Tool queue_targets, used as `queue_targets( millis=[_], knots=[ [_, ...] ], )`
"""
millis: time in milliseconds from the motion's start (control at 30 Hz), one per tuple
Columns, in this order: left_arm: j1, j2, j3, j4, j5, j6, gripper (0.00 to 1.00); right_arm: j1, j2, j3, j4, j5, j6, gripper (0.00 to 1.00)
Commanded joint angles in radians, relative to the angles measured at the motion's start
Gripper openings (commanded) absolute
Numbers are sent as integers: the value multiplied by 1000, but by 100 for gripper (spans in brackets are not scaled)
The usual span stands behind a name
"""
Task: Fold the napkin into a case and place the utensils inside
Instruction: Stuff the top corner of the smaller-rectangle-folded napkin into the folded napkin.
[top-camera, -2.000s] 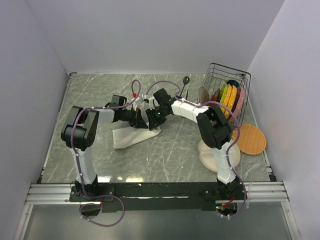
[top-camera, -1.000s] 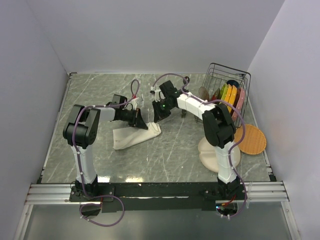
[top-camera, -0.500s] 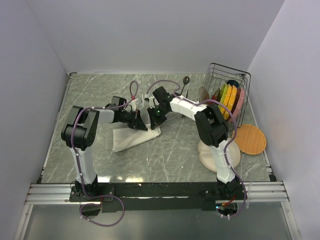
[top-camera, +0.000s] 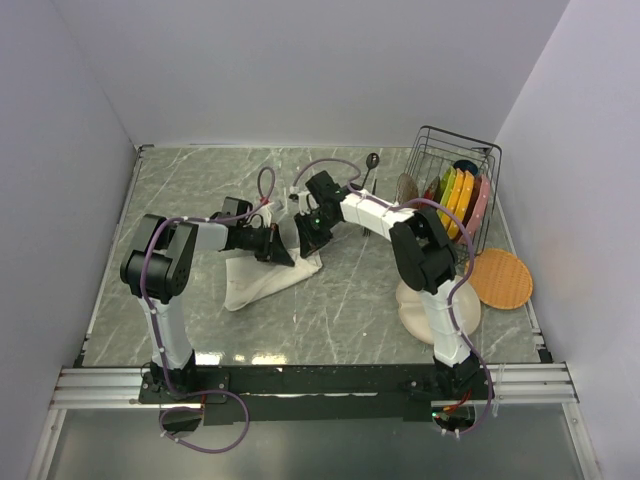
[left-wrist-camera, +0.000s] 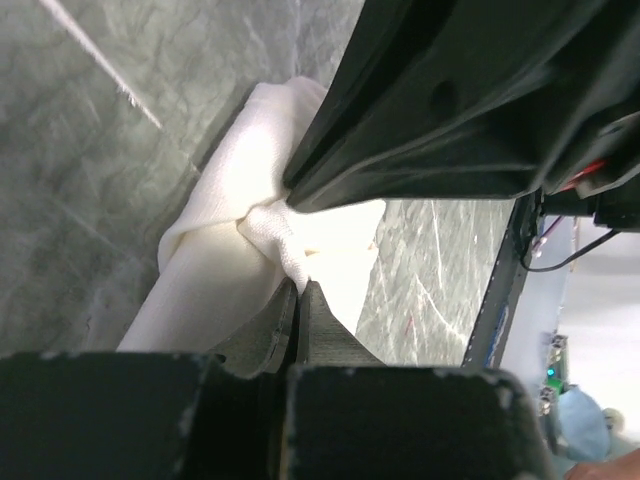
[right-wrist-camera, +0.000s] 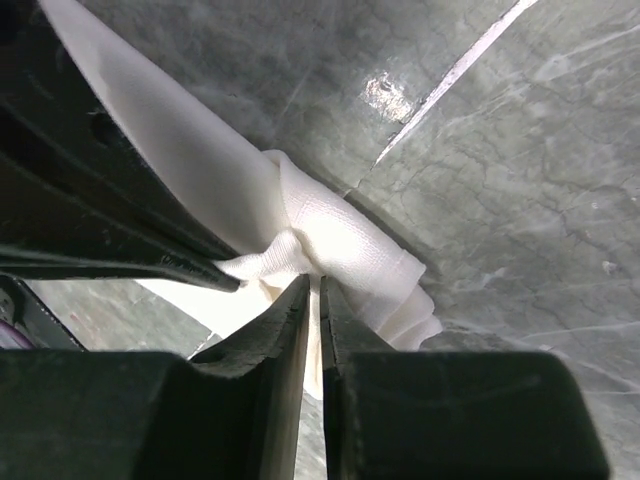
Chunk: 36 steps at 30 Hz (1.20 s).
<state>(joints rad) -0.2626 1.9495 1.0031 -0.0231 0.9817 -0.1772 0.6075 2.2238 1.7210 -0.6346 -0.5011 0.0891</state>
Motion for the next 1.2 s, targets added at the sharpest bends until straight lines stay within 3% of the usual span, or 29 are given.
queue_targets(
  millis=[0,567,1000,1100,1167],
  knots=[
    [-6,-4,-29,15,-6,-57,1,-17,-85,23,38,-7,12,17],
    [0,40,-15,12,-6,-105,1,69,-66,-23,-2,200,-163,14],
    [11,57,-8,9,-5,-116,1,117,-81,-46,12,210,-213,36],
    [16,58,-4,2,-3,-110,1,117,-59,-46,9,236,-227,33],
    [17,62,-3,-4,-3,-105,1,117,-50,-47,16,271,-232,24]
  ],
)
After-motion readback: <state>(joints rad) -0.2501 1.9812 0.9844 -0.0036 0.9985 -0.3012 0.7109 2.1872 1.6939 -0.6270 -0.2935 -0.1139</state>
